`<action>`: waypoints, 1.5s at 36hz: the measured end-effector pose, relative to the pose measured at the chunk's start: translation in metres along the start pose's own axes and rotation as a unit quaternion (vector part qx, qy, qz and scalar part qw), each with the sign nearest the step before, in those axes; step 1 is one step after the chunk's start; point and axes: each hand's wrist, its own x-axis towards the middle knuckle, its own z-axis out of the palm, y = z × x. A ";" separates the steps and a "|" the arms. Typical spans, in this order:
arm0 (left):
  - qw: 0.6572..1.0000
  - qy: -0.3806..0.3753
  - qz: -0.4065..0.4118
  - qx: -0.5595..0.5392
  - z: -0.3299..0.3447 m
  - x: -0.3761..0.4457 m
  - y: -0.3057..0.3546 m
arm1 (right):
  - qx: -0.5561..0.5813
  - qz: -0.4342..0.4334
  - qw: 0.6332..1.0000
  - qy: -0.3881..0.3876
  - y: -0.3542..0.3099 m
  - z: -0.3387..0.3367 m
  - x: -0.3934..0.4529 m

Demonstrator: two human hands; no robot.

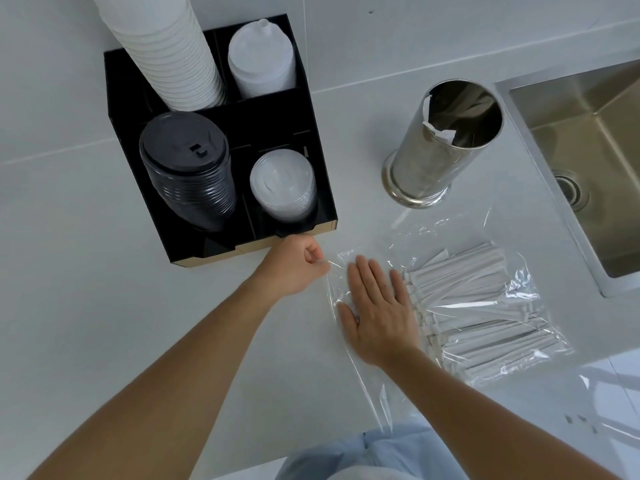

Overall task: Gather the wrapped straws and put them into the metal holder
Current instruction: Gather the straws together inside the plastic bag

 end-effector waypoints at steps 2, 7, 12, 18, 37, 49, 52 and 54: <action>1.000 0.001 -0.001 -0.006 -0.001 -0.001 0.000 | -0.001 0.000 1.000 -0.002 0.000 0.000 0.000; 1.000 0.004 0.000 -0.013 0.001 -0.003 0.000 | -0.002 0.001 1.000 -0.009 -0.001 -0.002 0.000; 1.000 0.010 -0.024 0.002 0.003 0.000 0.000 | 0.002 0.004 1.000 -0.014 -0.001 -0.004 0.000; 0.999 -0.012 -0.044 0.017 0.002 0.005 0.002 | 0.008 0.007 1.000 -0.026 -0.002 -0.007 0.000; 0.997 -0.064 0.029 -0.029 -0.003 0.001 -0.008 | -0.002 0.004 0.999 -0.045 0.001 -0.004 0.000; 0.993 -0.034 0.066 0.097 -0.008 -0.003 -0.002 | -0.006 0.008 0.998 -0.059 0.000 -0.006 0.000; 0.987 -0.016 0.073 0.140 -0.004 -0.002 0.001 | 0.000 0.008 0.998 -0.054 -0.001 -0.008 0.000; 0.985 -0.015 0.076 0.152 -0.003 -0.002 0.002 | 0.006 0.008 0.999 -0.049 -0.001 -0.008 0.000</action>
